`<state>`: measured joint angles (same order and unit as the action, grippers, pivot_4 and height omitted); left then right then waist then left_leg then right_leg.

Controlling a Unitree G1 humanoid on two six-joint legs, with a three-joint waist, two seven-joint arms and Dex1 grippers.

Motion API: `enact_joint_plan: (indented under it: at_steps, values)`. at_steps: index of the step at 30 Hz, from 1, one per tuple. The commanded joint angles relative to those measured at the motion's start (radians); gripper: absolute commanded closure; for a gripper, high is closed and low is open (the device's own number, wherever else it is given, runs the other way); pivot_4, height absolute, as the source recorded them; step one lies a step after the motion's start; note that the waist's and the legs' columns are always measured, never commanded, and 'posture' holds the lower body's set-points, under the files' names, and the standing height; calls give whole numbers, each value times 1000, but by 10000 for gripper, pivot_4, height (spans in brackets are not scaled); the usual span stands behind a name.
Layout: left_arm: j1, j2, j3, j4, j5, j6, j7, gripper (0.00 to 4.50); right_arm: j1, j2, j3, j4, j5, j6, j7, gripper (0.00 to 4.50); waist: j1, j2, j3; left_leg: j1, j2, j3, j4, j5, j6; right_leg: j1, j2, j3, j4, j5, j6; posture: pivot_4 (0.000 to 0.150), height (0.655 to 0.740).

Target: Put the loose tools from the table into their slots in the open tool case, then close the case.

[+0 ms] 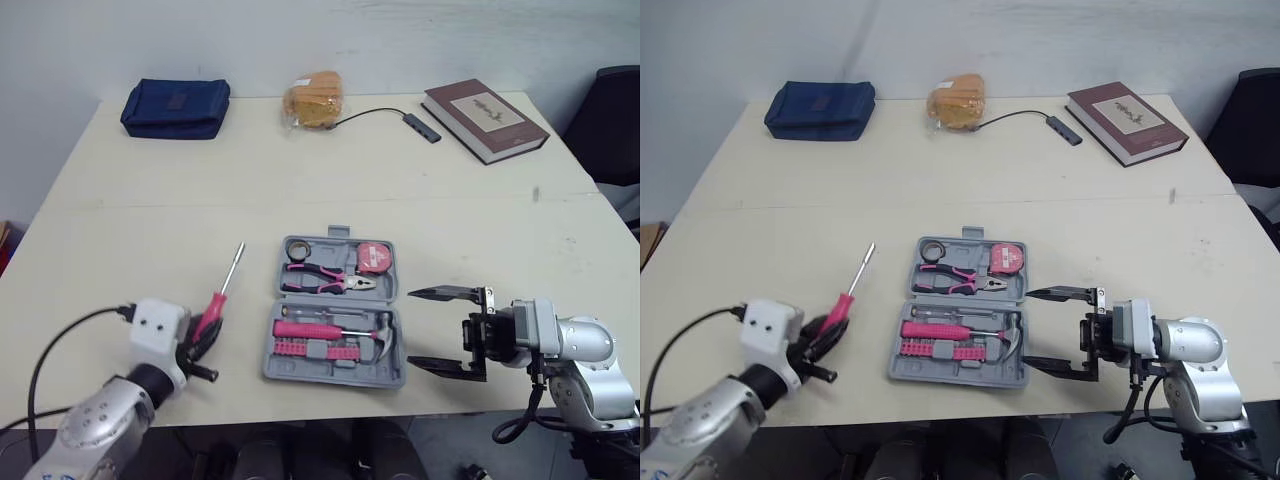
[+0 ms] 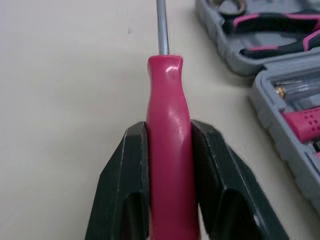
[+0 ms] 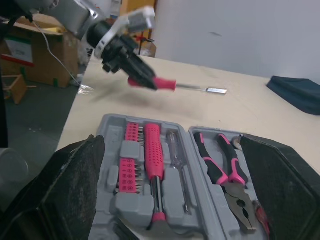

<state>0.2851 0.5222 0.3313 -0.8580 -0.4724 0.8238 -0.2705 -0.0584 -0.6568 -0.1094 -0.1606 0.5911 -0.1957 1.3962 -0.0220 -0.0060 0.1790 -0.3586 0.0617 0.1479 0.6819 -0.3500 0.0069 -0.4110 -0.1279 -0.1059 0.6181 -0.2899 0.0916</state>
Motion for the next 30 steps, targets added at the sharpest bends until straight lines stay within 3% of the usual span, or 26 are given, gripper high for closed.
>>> enact_joint_plan:
  at_steps: [1, 7, 12, 16, 30]
  values:
    - [-71, 148, -29, 53, -3, -219, -293, 39582, 9, -44, -64, -41, 8, 18, -31, 0, 0, 0, 0, 0, 0, 0, 0, 0, 0, 0, 0, 0, 0, 0, 0, 1500, 7400]
    - [-248, 317, -209, 168, 10, -423, -654, 39582, 76, -96, -119, -129, 43, 81, -68, 0, 4, 0, 0, 0, 0, 1, 0, 0, 0, -1, 4, 0, 0, 0, 0, 1500, 7400]
    - [-406, 414, -434, 249, 165, -486, -784, 39582, 160, -108, -149, -231, 50, 130, -115, 0, 12, 0, 0, 0, 2, 2, 0, 0, -2, -1, 10, 2, 0, 0, 0, 1500, 7400]
    - [-481, 418, -541, 275, 229, -455, -803, 39582, 209, -107, -168, -277, 43, 148, -147, 0, 18, 0, 0, 0, 3, 3, 0, -1, -4, -2, 13, 2, 0, -1, -1, 1500, 7400]
    - [-522, 313, -643, 288, 289, -353, -739, 39582, 299, -81, -188, -318, 11, 133, -220, 0, 23, 0, 1, 0, 3, 2, 0, 0, -3, -2, 14, 3, 2, -1, -2, 1500, 7400]
